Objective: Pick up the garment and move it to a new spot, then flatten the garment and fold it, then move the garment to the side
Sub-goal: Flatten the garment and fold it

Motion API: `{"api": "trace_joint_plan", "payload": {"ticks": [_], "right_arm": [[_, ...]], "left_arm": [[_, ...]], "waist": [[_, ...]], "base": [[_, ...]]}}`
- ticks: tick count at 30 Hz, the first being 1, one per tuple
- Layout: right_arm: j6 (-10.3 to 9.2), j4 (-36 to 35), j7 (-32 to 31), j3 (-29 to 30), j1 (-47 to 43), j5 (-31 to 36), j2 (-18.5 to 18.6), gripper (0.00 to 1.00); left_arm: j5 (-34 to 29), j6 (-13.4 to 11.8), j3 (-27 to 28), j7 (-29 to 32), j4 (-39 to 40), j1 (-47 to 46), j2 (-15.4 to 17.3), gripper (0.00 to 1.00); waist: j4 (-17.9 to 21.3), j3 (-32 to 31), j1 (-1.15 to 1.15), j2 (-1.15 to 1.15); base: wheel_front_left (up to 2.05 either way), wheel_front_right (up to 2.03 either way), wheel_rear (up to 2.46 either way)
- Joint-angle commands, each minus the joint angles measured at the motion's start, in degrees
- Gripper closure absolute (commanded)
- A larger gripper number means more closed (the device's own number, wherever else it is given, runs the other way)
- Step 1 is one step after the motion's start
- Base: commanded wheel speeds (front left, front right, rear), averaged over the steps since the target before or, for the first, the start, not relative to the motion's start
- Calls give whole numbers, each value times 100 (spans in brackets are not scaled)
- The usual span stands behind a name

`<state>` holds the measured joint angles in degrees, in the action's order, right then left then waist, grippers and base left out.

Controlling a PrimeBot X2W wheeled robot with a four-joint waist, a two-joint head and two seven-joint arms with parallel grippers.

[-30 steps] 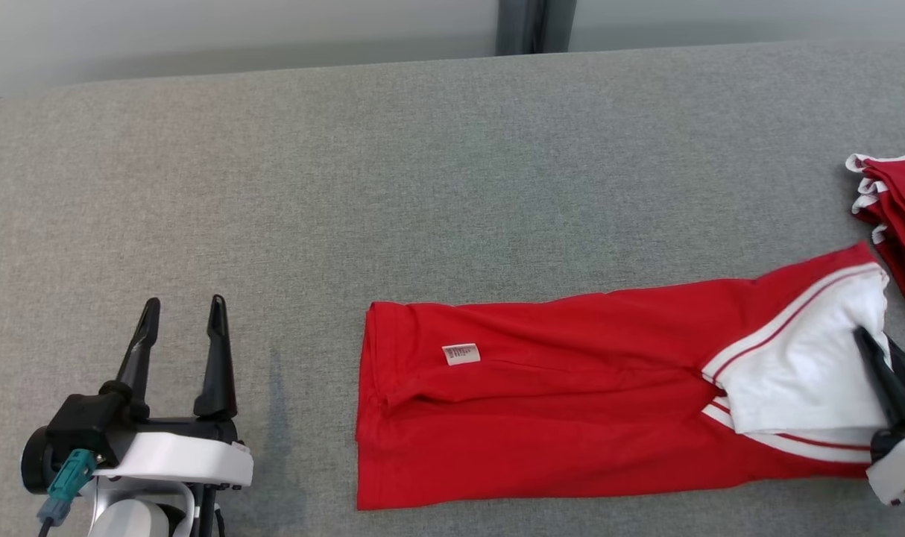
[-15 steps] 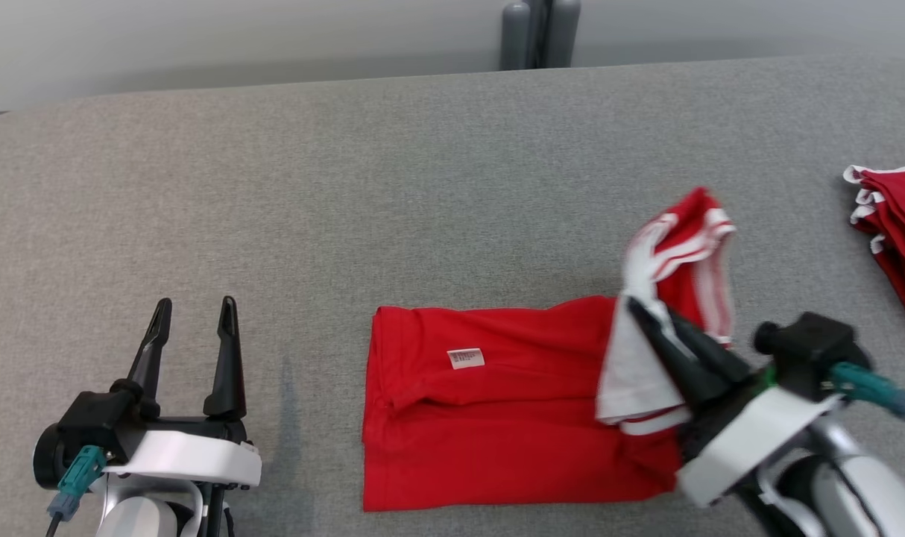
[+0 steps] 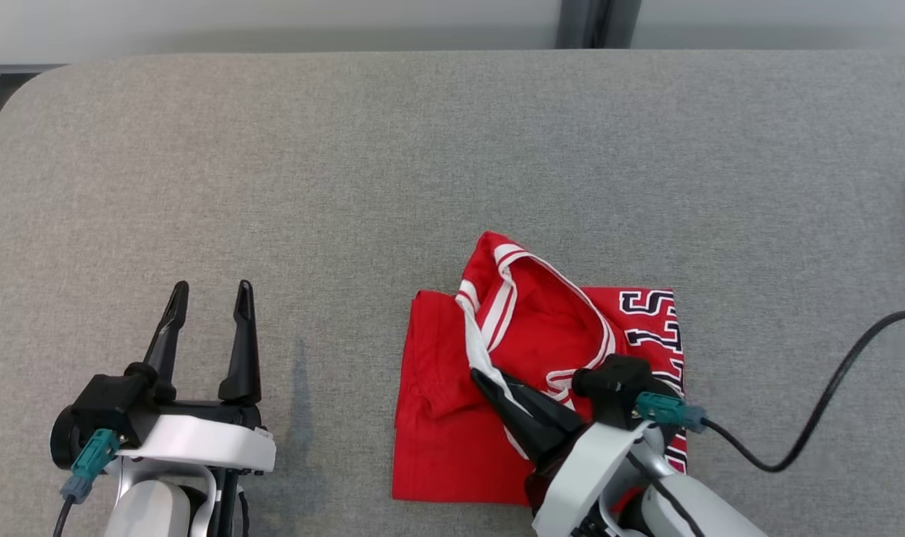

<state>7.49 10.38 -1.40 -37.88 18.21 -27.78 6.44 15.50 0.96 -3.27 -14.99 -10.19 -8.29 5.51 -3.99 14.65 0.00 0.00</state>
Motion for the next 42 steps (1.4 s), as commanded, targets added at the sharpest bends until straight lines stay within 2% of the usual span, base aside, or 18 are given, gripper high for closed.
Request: {"api": "trace_joint_plan", "payload": {"ticks": [1, 8, 9, 10, 11, 12, 17, 24, 30, 37, 38, 42], "right_arm": [[1, 134, 110, -76, 99, -77, -21, 100], [1, 806, 478, -587, 425, -393, -173, 100], [1, 867, 528, -651, 466, -423, -182, 91], [1, 925, 577, -695, 491, -454, -189, 61], [1, 970, 625, -755, 511, -496, -203, 3], [1, 997, 694, -816, 553, -505, -212, 0], [1, 860, 1059, -998, 628, -482, -99, 0], [1, -109, 1532, -730, 482, -294, 219, 0], [1, -715, 1616, 486, 29, 73, 448, 0], [1, -857, 1577, 2229, -665, 506, 590, 0], [1, -857, 1577, 2229, -665, 506, 590, 0], [1, -829, 1484, 3060, -1090, 791, 596, 0]], "left_arm": [[-70, 23, 4, -24, -11, -86, 4, 0], [-93, 56, 14, -24, -35, -124, -50, 0], [-97, 58, 15, -24, -41, -125, -56, 0], [-102, 66, 17, -24, -49, -126, -61, 0], [-101, 69, 20, -24, -53, -130, -67, 0], [-109, 72, 23, -24, -57, -134, -72, 0], [-142, 89, 46, -24, -79, -102, -88, 0], [-206, 69, 99, -24, -80, 21, -77, 0], [-226, 24, 129, -24, -54, 89, -57, 0], [-249, -20, 174, -24, -27, 187, -23, 0], [-249, -20, 174, -24, -27, 187, -23, 0], [-266, -67, 201, -24, 5, 309, 6, 0]], "waist": [[-37, 37, 0, 0], [-69, 88, 0, 0], [-66, 87, 0, 0], [-63, 85, 0, 0], [-57, 83, 0, 0], [-52, 79, 0, 0], [0, 20, 0, 0], [148, -83, 0, 0], [275, -169, 0, 0], [374, -276, 0, 0], [374, -276, 0, 0], [433, -388, 0, 0]], "base": [[0, 0, 0], [0, 0, 0], [0, 0, 0], [0, 0, 0], [0, 0, 0], [0, 0, 0], [0, 0, 0], [0, 0, 0], [0, 0, 0], [0, 0, 0], [0, 0, 0], [0, 0, 0]]}}
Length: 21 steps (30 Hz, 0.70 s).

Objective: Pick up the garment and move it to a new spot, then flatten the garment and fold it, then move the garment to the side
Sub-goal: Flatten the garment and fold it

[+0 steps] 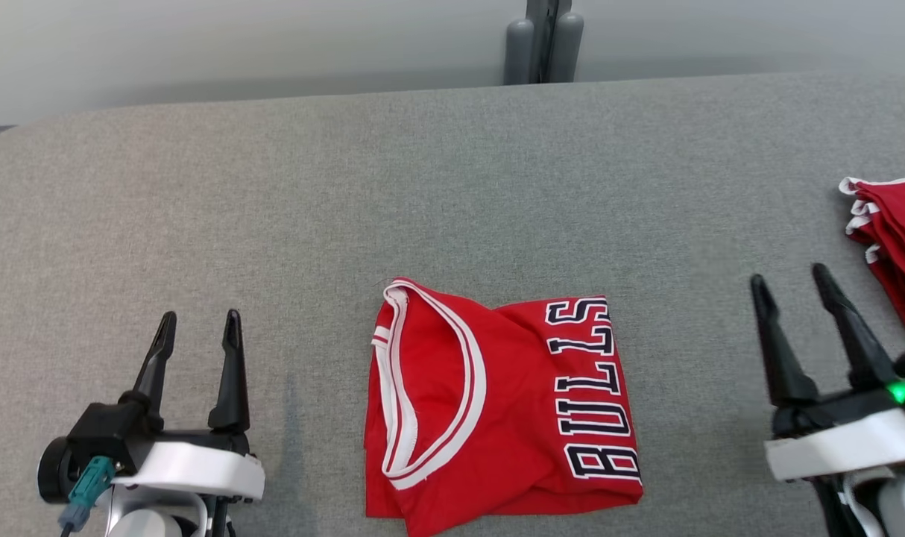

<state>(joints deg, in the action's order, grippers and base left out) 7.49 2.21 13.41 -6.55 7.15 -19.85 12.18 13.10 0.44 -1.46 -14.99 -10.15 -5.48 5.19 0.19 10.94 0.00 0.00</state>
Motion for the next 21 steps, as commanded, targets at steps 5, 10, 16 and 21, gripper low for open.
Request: {"api": "trace_joint_plan", "payload": {"ticks": [5, 10, 16, 21], "right_arm": [[1, -54, -112, 556, -393, 203, -50, 0], [1, -126, -227, 840, -699, 365, -130, 0], [1, -269, -385, 974, -955, 500, -175, 0], [1, -395, -522, 1029, -1145, 570, -223, 0]], "left_arm": [[-20, -83, 59, -10, 109, 226, 83, 0], [-16, -106, 56, 71, 225, 427, 137, 0], [4, -171, 45, 178, 412, 684, 184, 0], [5, -202, 34, 289, 554, 888, 243, 0]], "waist": [[90, -205, 0, 0], [126, -402, 0, 0], [129, -639, 0, 0], [100, -833, 0, 0]], "base": [[0, 0, 0], [0, 0, 0], [0, 0, 0], [0, 0, 0]]}}
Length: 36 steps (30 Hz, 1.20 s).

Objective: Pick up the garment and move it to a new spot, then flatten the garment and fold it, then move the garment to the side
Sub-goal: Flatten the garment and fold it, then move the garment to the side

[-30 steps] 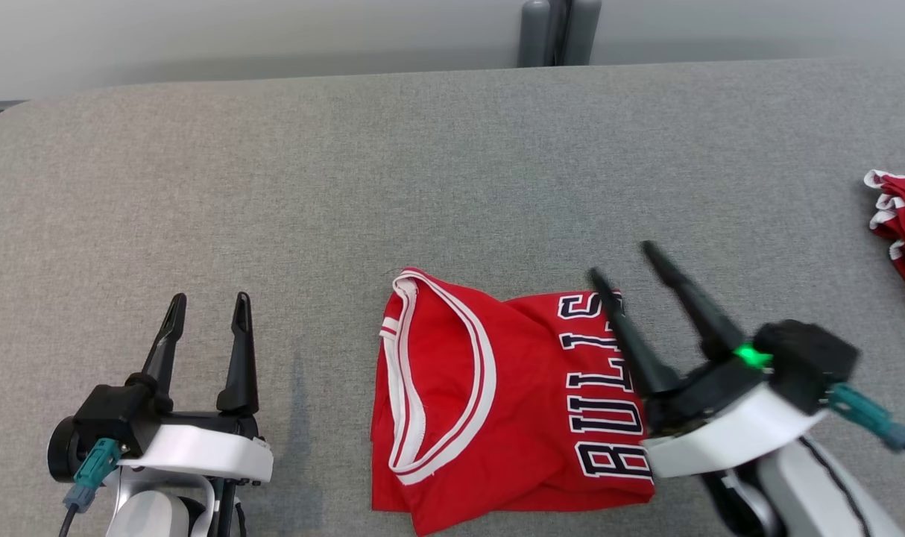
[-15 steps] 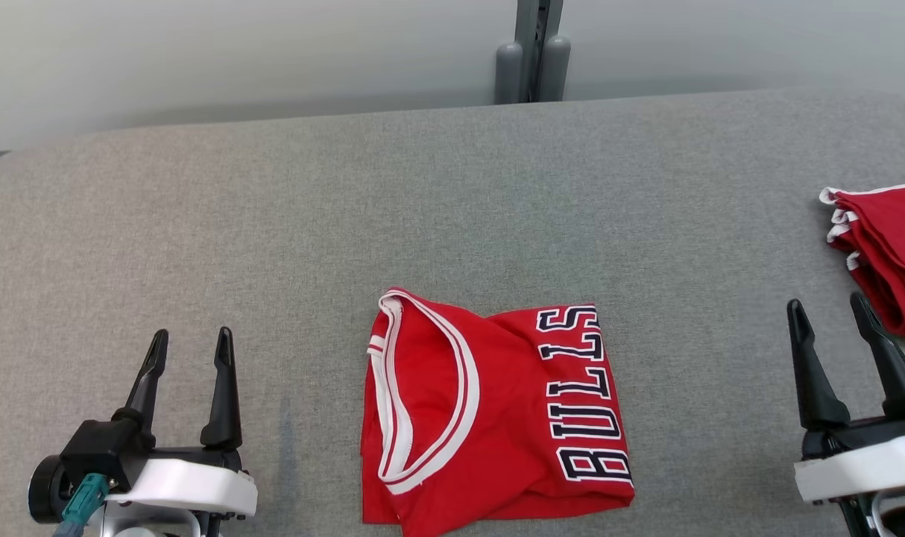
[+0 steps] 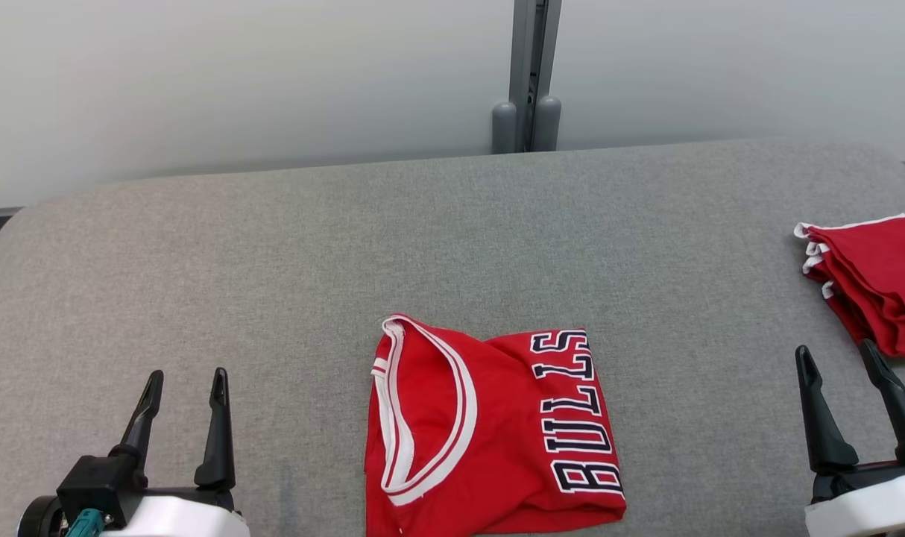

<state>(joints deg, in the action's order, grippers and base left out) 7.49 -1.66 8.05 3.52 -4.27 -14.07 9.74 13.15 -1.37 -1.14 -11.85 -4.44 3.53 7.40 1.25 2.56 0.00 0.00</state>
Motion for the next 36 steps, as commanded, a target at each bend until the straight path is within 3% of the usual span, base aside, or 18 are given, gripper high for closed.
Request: {"api": "trace_joint_plan", "payload": {"ticks": [1, 36], "right_arm": [[1, -54, -42, 32, -63, 23, 13, 0], [1, -262, -267, 65, -329, 35, -63, 0]], "left_arm": [[5, -27, 4, 17, 39, 55, 45, 0], [100, -179, -156, 308, 192, 377, 164, 0]], "waist": [[-15, -59, 0, 0], [-83, -346, 0, 0]], "base": [[0, 0, 0], [0, 0, 0]]}}
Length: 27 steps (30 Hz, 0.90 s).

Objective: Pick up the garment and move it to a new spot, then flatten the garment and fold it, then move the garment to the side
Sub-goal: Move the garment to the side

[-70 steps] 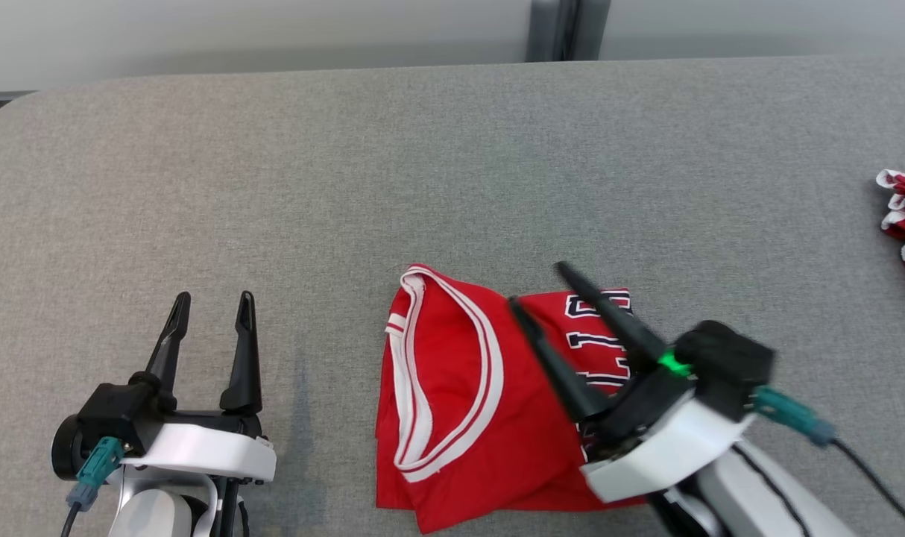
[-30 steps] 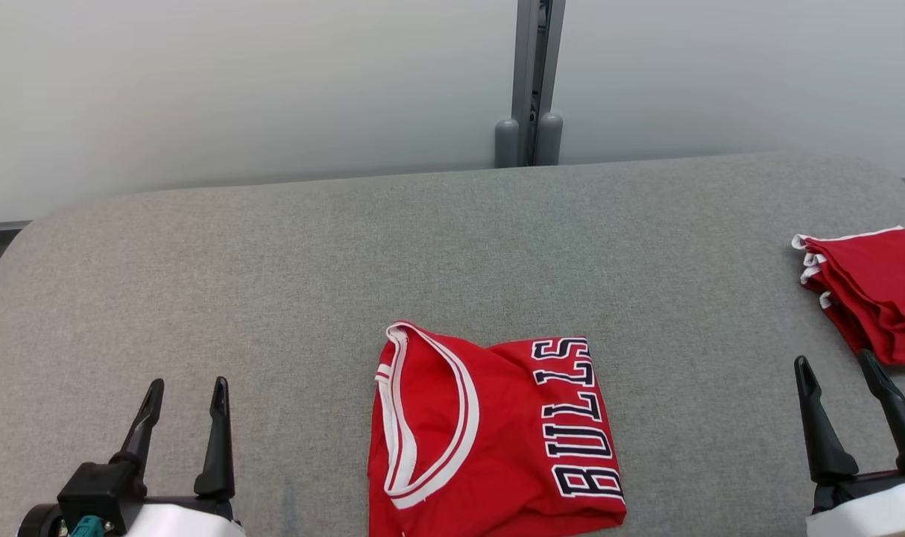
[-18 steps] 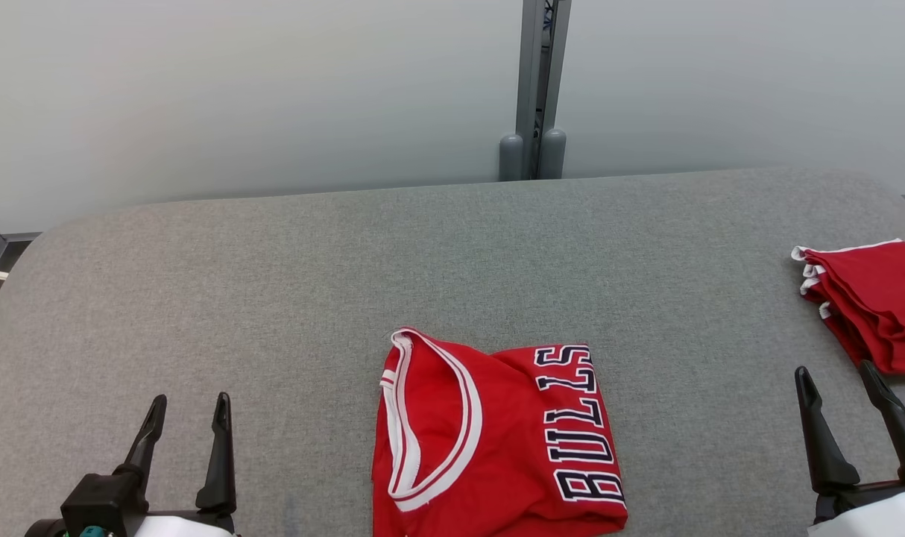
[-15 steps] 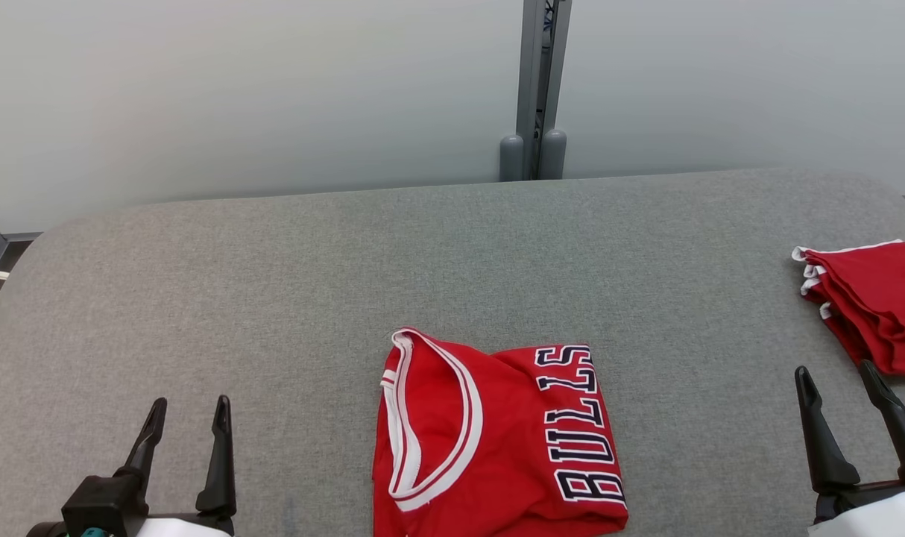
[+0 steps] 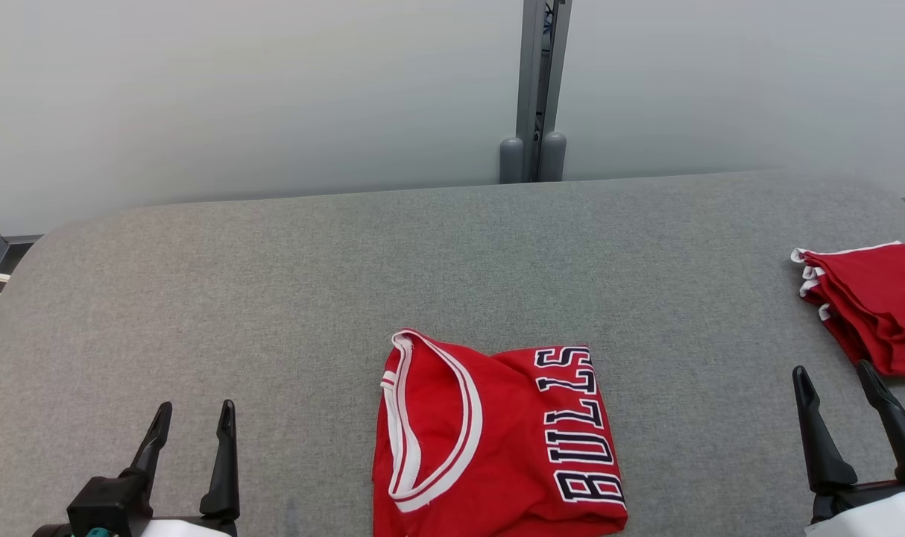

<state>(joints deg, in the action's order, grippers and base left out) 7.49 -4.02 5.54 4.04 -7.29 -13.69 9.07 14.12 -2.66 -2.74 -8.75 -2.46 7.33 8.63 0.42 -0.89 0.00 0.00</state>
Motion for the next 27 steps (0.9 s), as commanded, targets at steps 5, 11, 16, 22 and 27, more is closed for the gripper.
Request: {"api": "trace_joint_plan", "payload": {"ticks": [5, 11, 16, 22, 27], "right_arm": [[1, -47, -37, 47, -60, 10, -13, 0], [1, 15, -61, 81, -96, -30, -41, 0], [1, 202, -141, -74, 15, -117, -46, 0], [1, 844, -223, -664, 431, -348, 56, 0], [1, 1494, -215, -1149, 781, -581, 165, 0]], "left_arm": [[27, -32, -25, -16, -39, -28, 56, 0], [51, 3, -86, -42, -59, -135, 55, 0], [36, 52, -194, -54, -36, -351, 32, 0], [-6, 135, -352, -154, -102, -770, -25, 0], [-48, 212, -496, -282, -241, -1077, -85, 0]], "waist": [[-19, -4, 0, 0], [-180, 35, 0, 0], [-466, 201, 0, 0], [-804, 642, 0, 0], [-1025, 906, 0, 0]], "base": [[0, 0, 0], [0, 0, 0], [0, 0, 0], [0, 0, 0], [0, 0, 0]]}}
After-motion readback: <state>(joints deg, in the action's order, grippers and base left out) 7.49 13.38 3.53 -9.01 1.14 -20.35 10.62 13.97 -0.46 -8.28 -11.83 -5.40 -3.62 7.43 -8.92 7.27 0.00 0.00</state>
